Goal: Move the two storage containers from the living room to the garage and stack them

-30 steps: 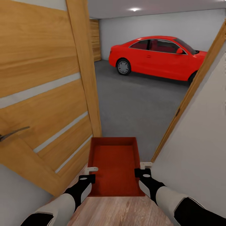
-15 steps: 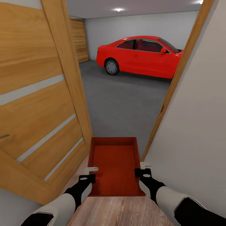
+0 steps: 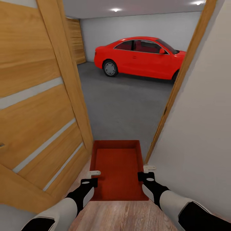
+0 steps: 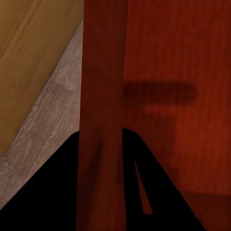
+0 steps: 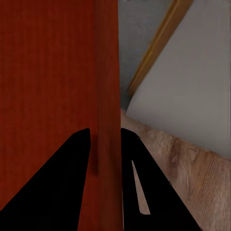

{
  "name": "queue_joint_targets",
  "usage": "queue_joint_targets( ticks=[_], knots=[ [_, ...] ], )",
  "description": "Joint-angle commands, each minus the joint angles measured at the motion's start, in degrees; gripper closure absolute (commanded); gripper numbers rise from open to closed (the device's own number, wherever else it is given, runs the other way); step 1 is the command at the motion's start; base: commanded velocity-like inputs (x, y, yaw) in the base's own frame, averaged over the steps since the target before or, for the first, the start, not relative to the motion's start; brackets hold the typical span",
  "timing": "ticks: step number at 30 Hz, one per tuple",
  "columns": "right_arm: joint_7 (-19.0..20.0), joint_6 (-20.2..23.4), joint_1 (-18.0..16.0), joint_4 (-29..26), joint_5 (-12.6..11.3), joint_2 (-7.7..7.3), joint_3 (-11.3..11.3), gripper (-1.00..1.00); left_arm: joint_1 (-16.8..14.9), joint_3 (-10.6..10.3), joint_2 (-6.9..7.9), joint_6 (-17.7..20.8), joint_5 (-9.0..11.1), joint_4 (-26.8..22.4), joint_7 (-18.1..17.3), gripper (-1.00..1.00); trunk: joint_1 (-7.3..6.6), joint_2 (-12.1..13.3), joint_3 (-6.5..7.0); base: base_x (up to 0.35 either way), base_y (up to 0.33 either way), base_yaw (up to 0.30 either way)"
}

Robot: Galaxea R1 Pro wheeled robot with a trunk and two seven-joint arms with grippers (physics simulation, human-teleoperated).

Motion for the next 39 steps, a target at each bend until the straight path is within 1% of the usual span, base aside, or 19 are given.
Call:
queue_joint_targets(
  ticks=[1, 13, 17, 35, 39],
  knots=[
    [-1.0, -0.4, -0.1, 1.6, -1.4, -0.01, -0.5, 1.00, 0.0, -1.0, 0.31, 0.4, -1.3, -0.3, 1.0, 1.00, 0.04, -0.1, -0.08, 0.133, 0.285, -0.001],
    [-1.0, -0.5, -0.1, 1.6, -1.4, -0.08, -0.5, 1.00, 0.0, -1.0, 0.31, 0.4, -1.3, -0.3, 1.0, 1.00, 0.04, -0.1, -0.08, 0.132, 0.263, 0.000],
    [-1.0, -0.4, -0.1, 1.6, -1.4, -0.09, -0.5, 1.00, 0.0, -1.0, 0.31, 0.4, -1.3, -0.3, 1.0, 1.00, 0.04, -0.1, -0.08, 0.013, 0.019, -0.170],
    [-1.0, -0.4, -0.1, 1.6, -1.4, -0.09, -0.5, 1.00, 0.0, -1.0, 0.31, 0.4, -1.3, -0.3, 1.0, 1.00, 0.04, -0.1, -0.08, 0.000, 0.000, -0.244],
    [-1.0, -0.4, -0.1, 1.6, -1.4, -0.09, -0.5, 1.00, 0.0, -1.0, 0.31, 0.4, -1.3, -0.3, 1.0, 1.00, 0.04, -0.1, -0.08, 0.080, 0.134, -0.079]
  ],
)
